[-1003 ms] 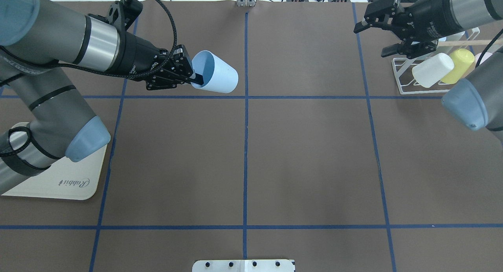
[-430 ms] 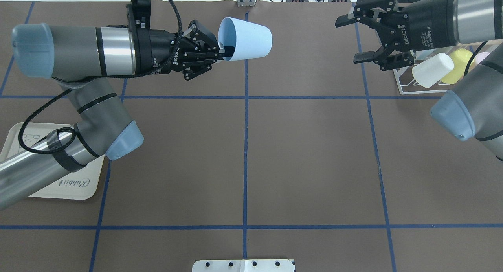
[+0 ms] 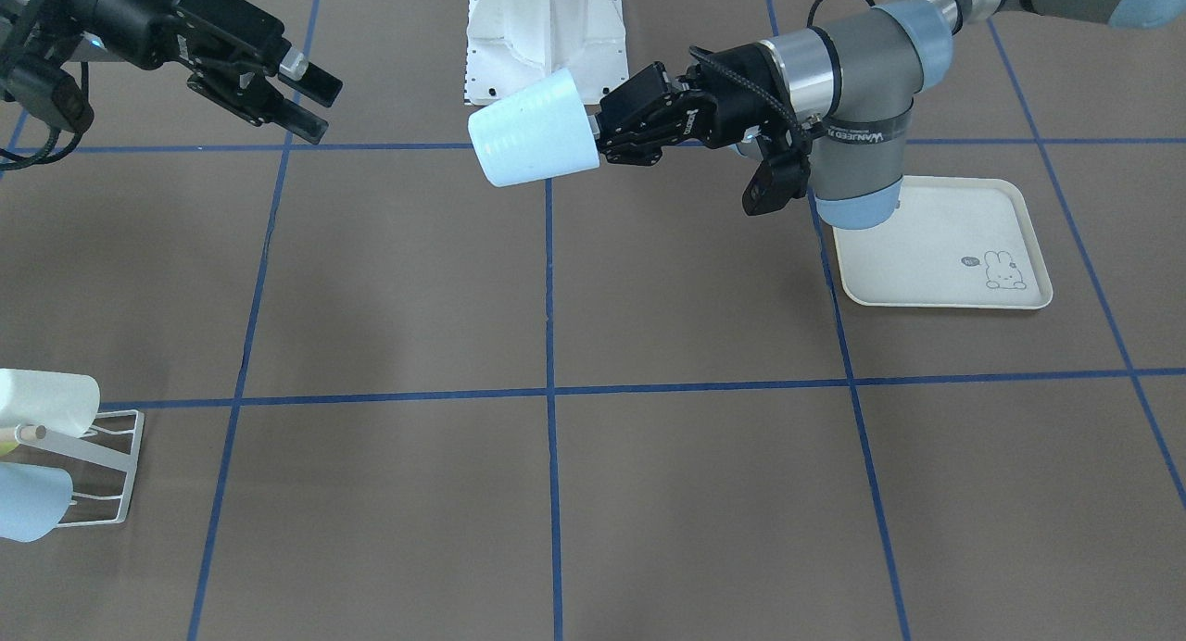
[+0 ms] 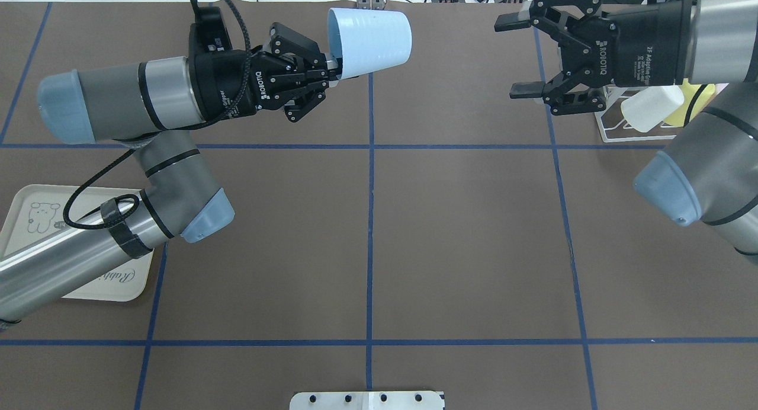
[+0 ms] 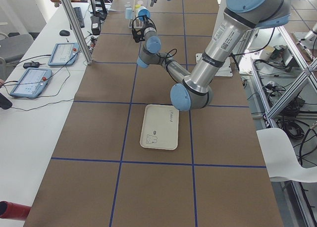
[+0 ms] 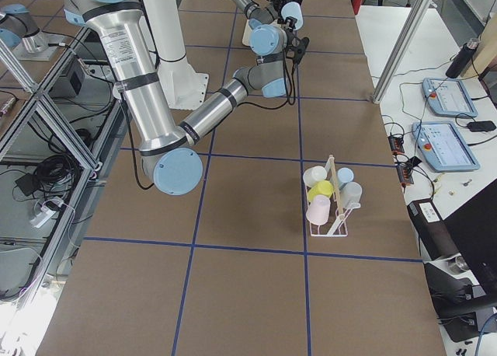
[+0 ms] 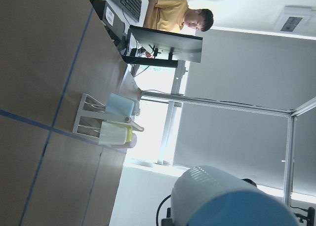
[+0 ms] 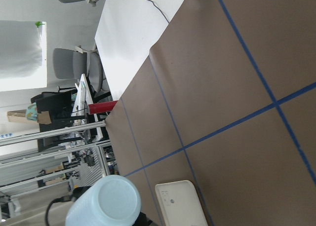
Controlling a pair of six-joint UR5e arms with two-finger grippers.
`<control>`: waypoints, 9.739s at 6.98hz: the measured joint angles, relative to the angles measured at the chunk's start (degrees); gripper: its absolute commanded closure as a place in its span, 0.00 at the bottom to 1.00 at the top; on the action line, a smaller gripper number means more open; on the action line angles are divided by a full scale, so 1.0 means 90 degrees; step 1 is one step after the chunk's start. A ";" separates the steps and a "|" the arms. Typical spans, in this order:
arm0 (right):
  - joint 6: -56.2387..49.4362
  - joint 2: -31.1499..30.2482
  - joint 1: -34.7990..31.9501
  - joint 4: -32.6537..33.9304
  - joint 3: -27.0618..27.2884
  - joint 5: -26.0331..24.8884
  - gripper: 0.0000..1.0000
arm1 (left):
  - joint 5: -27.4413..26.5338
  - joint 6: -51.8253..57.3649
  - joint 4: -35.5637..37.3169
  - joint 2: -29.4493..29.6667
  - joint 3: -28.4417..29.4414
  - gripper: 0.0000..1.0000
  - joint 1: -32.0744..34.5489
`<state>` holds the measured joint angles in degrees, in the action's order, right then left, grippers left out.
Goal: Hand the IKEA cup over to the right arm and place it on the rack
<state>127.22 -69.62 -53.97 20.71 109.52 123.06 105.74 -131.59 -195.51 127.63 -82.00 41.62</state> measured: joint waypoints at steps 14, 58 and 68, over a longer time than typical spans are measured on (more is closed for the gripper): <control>0.1148 0.0461 0.0996 -0.1462 -0.0241 -0.1921 0.00 | -0.0424 -0.1284 -0.0717 0.0403 -0.0022 1.00 -0.0605; -1.1751 0.0790 -0.2863 0.4780 -0.5073 0.0310 0.00 | -0.0567 -0.0321 -0.0396 -0.0123 0.0409 0.46 -0.0471; -1.2665 -0.1727 -0.3546 0.6773 -0.1238 0.1551 0.00 | 0.1291 0.8918 0.3210 -0.2825 0.0487 0.00 0.3003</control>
<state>13.24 -85.16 -85.88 81.67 98.38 137.01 117.36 -51.33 -166.62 102.20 -77.62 68.65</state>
